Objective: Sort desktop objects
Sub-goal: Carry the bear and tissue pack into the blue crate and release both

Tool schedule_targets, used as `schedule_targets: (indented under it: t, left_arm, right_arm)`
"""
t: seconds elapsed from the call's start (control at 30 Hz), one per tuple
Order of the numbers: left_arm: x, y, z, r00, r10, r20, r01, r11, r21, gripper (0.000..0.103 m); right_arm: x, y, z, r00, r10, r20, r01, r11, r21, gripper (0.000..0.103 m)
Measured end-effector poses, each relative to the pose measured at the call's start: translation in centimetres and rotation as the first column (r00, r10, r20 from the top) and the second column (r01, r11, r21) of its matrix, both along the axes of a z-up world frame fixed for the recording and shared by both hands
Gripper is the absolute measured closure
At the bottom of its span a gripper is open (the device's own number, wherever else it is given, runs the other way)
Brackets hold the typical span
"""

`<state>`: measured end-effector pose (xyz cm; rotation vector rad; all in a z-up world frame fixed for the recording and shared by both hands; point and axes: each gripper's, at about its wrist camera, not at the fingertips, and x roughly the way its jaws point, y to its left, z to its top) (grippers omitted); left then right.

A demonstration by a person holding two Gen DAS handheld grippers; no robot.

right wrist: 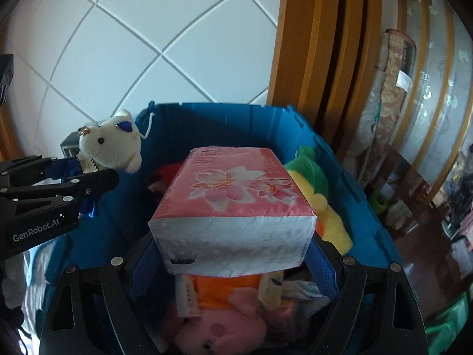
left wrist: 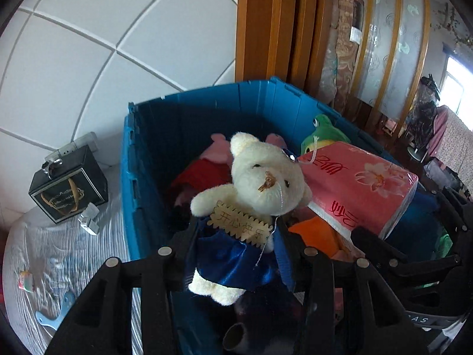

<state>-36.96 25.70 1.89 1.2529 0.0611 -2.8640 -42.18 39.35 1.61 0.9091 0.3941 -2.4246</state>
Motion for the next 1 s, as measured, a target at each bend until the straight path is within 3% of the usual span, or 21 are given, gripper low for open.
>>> schedule_targets:
  t: [0.3, 0.47, 0.57, 0.8, 1.0]
  left_arm:
    - [-1.9, 3.0, -3.4, 0.982, 0.046, 0.185, -0.044, 0.999, -0.012, 0.048]
    - [-1.7, 2.6, -4.0, 0.976, 0.050, 0.213, -0.054, 0.998, 0.012, 0.048]
    - [-1.2, 2.8, -3.8, 0.978, 0.056, 0.202, -0.061, 0.998, 0.018, 0.048]
    - [1.4, 2.1, -1.2, 0.994, 0.050, 0.093, -0.054, 0.998, 0.034, 0.048]
    - [5.0, -0.8, 1.3, 0.994, 0.104, -0.022, -0.103, 0.993, 0.052, 0.048]
  right_arm:
    - [-2.6, 1.8, -3.8, 0.987, 0.078, 0.142, -0.096, 0.988, 0.120, 0.014]
    - [-3.2, 2.2, -5.1, 0.975, 0.086, 0.207, -0.112, 0.987, 0.117, 0.009]
    - [-3.2, 2.6, -4.8, 0.977, 0.078, 0.199, -0.101, 0.988, 0.113, 0.000]
    - [-2.4, 3.3, -4.0, 0.980, 0.078, 0.183, -0.092, 0.993, 0.071, 0.000]
    - [-0.3, 3.3, -1.5, 0.990, 0.094, 0.103, -0.093, 0.996, -0.008, 0.000]
